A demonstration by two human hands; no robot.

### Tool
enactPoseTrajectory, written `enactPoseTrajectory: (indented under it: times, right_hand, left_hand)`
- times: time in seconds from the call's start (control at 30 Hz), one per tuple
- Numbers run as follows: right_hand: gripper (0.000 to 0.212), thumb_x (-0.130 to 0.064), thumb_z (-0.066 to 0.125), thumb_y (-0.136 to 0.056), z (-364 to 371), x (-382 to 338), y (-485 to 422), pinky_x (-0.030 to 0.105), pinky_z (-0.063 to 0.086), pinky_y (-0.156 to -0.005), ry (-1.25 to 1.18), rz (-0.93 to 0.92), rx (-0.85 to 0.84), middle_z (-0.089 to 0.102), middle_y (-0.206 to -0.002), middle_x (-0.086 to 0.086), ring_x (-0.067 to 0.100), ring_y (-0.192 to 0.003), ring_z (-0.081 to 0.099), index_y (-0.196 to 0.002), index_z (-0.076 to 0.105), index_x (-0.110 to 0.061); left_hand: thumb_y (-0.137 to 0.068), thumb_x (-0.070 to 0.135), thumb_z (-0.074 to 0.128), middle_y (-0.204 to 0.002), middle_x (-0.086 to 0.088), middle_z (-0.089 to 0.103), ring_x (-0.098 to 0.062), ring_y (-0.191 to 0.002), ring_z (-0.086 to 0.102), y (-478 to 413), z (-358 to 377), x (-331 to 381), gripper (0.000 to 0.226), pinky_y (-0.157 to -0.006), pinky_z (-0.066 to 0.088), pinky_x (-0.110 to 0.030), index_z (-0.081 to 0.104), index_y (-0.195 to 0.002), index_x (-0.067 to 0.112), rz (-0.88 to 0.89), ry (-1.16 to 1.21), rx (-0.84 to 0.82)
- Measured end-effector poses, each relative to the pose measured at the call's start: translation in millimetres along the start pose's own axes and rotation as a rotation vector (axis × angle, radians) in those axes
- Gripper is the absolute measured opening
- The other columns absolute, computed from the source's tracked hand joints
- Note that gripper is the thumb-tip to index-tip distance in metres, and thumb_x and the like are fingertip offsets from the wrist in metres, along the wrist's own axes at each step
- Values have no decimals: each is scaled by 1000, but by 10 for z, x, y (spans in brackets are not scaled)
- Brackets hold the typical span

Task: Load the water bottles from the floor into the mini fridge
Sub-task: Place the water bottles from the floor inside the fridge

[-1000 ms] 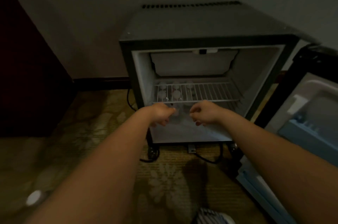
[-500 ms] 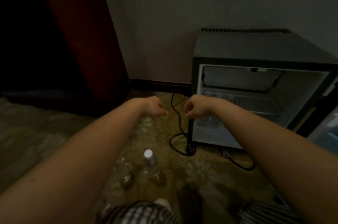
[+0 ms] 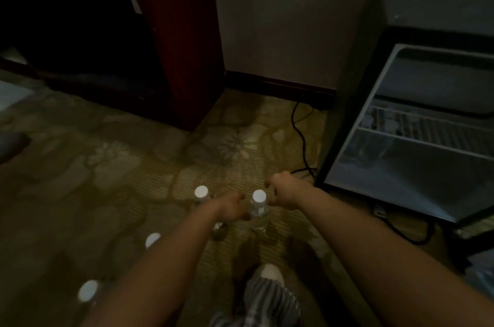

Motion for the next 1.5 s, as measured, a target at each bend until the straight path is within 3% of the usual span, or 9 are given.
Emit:
enactPoseTrajectory:
  times: [0.1, 0.23, 0.37, 0.63, 0.77, 0.93, 1.13, 1.3, 1.5]
  right_hand:
    - [41, -29, 61, -87, 197, 16, -144, 31, 44, -76, -22, -7, 2, 60, -120, 11, 27, -107, 57, -124, 54, -12]
    - [44, -33, 59, -87, 389, 28, -250, 37, 47, -91, -22, 0, 15, 56, -126, 9, 27, -114, 54, -126, 48, -17]
    - [41, -36, 55, -88, 443, 57, -283, 36, 45, -86, 18, 2, 82, 57, -124, 11, 29, -112, 55, -124, 48, -16]
    - [28, -26, 53, -90, 354, 33, -232, 35, 47, -86, -34, -72, 121, 61, -116, 12, 30, -107, 58, -114, 54, -11]
    - [26, -32, 57, -89, 56, 85, -36, 38, 49, -82, -73, -117, 201, 62, -108, 10, 27, -100, 59, -108, 54, -14]
    - [21, -32, 57, -90, -514, 116, 349, 38, 49, -76, -139, -171, 330, 63, -96, 4, 20, -87, 59, -102, 55, -15]
    - [21, -35, 60, -88, -1382, 193, 965, 37, 50, -74, -135, -208, 465, 62, -90, 0, 17, -82, 60, -99, 57, -17]
    - [16, -35, 57, -90, -1967, 352, 1606, 24, 37, -59, -109, -215, 604, 52, -79, -7, 10, -71, 51, -96, 51, -22]
    - [20, -37, 52, -93, -2343, 760, 2271, 23, 39, -59, -203, -126, 795, 51, -81, -6, 9, -71, 49, -100, 51, -18]
  left_hand:
    - [-87, 29, 61, -150, -8, 35, -25, -135, 38, -104, 158, -34, 70, -111, 34, -37, 26, -146, 17, 55, 51, 4]
    - [-89, 25, 59, -149, -4, 37, -21, -135, 37, -119, 227, 22, 64, -106, 30, -28, 27, -145, 24, 152, 127, 52]
    - [-87, 16, 62, -148, -3, 38, -19, -134, 38, -146, 283, 27, 69, -93, 27, -17, 26, -146, 21, 182, 223, 68]
    - [-84, 11, 65, -143, 2, 39, -12, -130, 38, -70, 322, 68, 74, -98, 32, -18, 25, -146, 20, 218, 346, 52]
    - [-84, 10, 66, -130, 11, 35, -3, -115, 35, 30, 258, 197, 81, -87, 39, -13, 17, -147, 21, 242, 450, 39]
    - [-78, 18, 73, -143, 1, 40, -15, -132, 37, 141, 46, 484, 83, -94, 33, -23, 24, -145, 25, 293, 468, 96]
    - [-78, 19, 72, -127, 8, 43, -8, -122, 39, 561, -363, 1218, 78, -92, 37, -25, 28, -142, 23, 466, 415, 163]
    - [-82, 21, 69, -138, -1, 44, -18, -128, 43, 969, -622, 1895, 73, -95, 40, -29, 29, -142, 23, 533, 406, 155]
    - [-81, 23, 70, -139, -1, 44, -20, -125, 47, 1323, -593, 2689, 76, -93, 41, -29, 27, -143, 24, 632, 376, 126]
Point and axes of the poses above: each hand's wrist, its own y-axis away from the middle knuckle, its own z-axis out of the palm, x = y × z, the point moved 7 cm from there along -y, towards the middle knuckle
